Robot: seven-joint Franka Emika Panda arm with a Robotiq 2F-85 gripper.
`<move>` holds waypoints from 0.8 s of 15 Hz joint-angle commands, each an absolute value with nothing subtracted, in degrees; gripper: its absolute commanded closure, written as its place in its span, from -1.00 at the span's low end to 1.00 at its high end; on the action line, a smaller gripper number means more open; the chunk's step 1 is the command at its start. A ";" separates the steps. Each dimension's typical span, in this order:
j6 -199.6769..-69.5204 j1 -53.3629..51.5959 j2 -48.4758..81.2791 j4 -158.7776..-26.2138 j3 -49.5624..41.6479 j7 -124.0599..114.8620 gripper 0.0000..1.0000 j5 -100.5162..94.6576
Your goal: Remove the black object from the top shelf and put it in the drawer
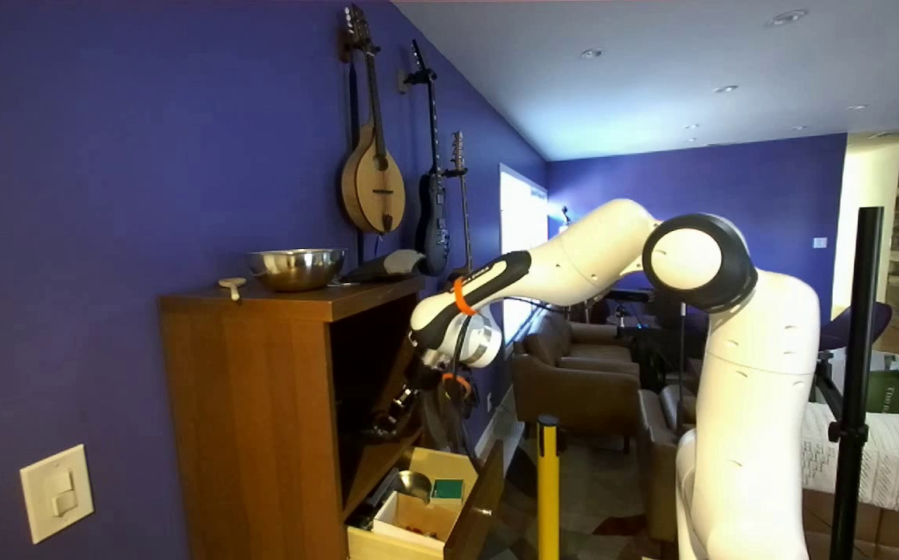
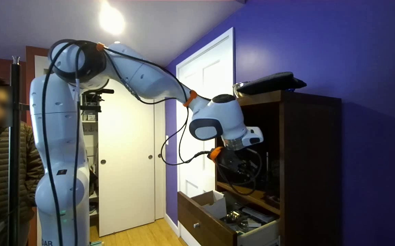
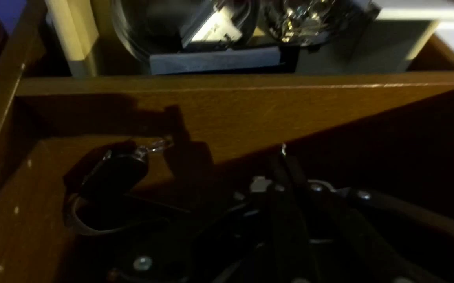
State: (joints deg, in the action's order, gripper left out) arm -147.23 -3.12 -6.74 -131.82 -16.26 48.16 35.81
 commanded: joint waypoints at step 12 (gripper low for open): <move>-126.58 8.16 -15.72 -137.17 -13.89 44.03 0.98 7.95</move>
